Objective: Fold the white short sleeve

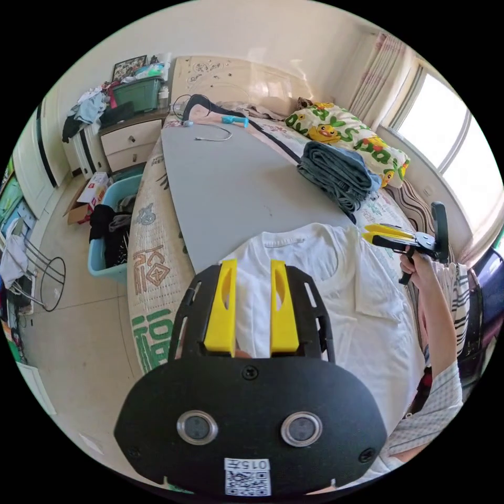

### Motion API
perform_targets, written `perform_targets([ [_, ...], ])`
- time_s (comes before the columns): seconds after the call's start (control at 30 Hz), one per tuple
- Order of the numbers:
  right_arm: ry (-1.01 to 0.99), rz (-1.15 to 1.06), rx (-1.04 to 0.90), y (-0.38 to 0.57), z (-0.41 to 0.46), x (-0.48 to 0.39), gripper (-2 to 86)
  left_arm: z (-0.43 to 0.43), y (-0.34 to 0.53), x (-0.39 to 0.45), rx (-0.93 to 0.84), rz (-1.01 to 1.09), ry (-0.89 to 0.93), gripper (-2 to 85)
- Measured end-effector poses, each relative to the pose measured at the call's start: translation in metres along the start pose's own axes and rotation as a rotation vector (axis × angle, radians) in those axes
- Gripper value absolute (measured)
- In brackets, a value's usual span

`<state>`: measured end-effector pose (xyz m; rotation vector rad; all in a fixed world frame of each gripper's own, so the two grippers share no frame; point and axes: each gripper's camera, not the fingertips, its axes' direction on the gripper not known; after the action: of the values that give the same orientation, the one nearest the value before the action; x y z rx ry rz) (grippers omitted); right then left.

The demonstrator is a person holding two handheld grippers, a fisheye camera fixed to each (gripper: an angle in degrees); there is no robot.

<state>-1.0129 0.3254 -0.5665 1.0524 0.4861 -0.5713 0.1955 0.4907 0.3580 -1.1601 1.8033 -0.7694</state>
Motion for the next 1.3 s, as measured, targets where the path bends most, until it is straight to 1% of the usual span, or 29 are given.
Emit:
perform_targets([
  [0.1,0.068,-0.023,-0.074,-0.018,0.029,0.001,9.7,0.02,-0.007,-0.006,-0.045,0.006,-0.016,6.8],
  [0.17,0.111,-0.082,-0.119,-0.023,0.044,-0.001,5.6,0.026,-0.009,-0.003,-0.064,0.04,-0.049,3.6],
  [0.2,0.122,-0.099,-0.125,-0.023,0.046,-0.002,5.0,0.027,-0.01,0.0,-0.082,0.08,-0.078,1.0],
  [0.27,0.171,-0.145,-0.128,-0.024,0.05,-0.002,3.6,0.027,-0.016,0.002,-0.114,0.109,-0.106,0.0],
  [0.3,0.187,-0.151,-0.129,-0.024,0.051,-0.002,3.3,0.024,-0.018,0.005,-0.099,0.128,-0.166,-0.4],
  [0.33,0.214,-0.156,-0.122,-0.023,0.053,-0.001,2.5,0.022,-0.018,0.006,-0.089,0.132,-0.187,-0.5],
  [0.5,0.236,-0.144,-0.081,-0.009,0.052,0.005,1.6,0.016,-0.007,0.014,-0.004,0.12,-0.213,-0.6],
  [0.6,0.21,-0.142,0.008,0.011,0.021,0.012,1.2,-0.012,0.007,0.021,0.094,0.134,-0.2,-0.5],
  [0.7,0.098,-0.131,0.141,0.048,-0.036,0.021,0.8,-0.058,0.032,0.029,0.218,0.157,-0.134,-0.5],
  [0.83,0.024,-0.196,0.272,0.146,-0.129,0.02,0.3,-0.121,0.088,0.052,0.315,0.247,-0.058,-0.5],
  [0.93,-0.029,-0.233,0.358,0.243,-0.194,0.012,0.1,-0.176,0.165,0.077,0.406,0.326,0.026,-0.5],
  [0.97,-0.03,-0.252,0.378,0.287,-0.217,0.006,0.1,-0.194,0.203,0.088,0.431,0.357,0.063,-0.5],
  [1.0,-0.027,-0.259,0.383,0.311,-0.227,0.003,0.1,-0.21,0.245,0.101,0.449,0.398,0.107,-0.5],
  [1.03,-0.033,-0.26,0.404,0.36,-0.243,-0.003,0.2,-0.217,0.267,0.107,0.456,0.417,0.131,-0.5],
  [1.07,-0.053,-0.26,0.411,0.409,-0.253,-0.008,0.2,-0.226,0.311,0.119,0.461,0.452,0.185,-0.5],
  [1.1,-0.063,-0.262,0.409,0.435,-0.256,-0.01,0.2,-0.229,0.355,0.133,0.44,0.5,0.223,-0.4],
  [1.13,-0.081,-0.244,0.404,0.481,-0.256,-0.012,0.3,-0.229,0.375,0.14,0.423,0.528,0.23,-0.4],
  [1.17,-0.106,-0.219,0.372,0.521,-0.249,-0.011,0.4,-0.225,0.415,0.153,0.401,0.58,0.227,-0.4],
  [1.2,-0.118,-0.212,0.347,0.538,-0.243,-0.01,0.5,-0.218,0.447,0.161,0.382,0.588,0.213,-0.4],
  [1.23,-0.131,-0.2,0.3,0.568,-0.229,-0.008,0.8,-0.213,0.46,0.163,0.362,0.577,0.211,-0.4],
  [1.27,-0.141,-0.196,0.25,0.59,-0.213,-0.004,1.2,-0.202,0.479,0.164,0.306,0.55,0.209,-0.4],
  [1.3,-0.143,-0.19,0.227,0.599,-0.206,-0.001,1.4,-0.195,0.494,0.163,0.278,0.525,0.211,-0.4],
])
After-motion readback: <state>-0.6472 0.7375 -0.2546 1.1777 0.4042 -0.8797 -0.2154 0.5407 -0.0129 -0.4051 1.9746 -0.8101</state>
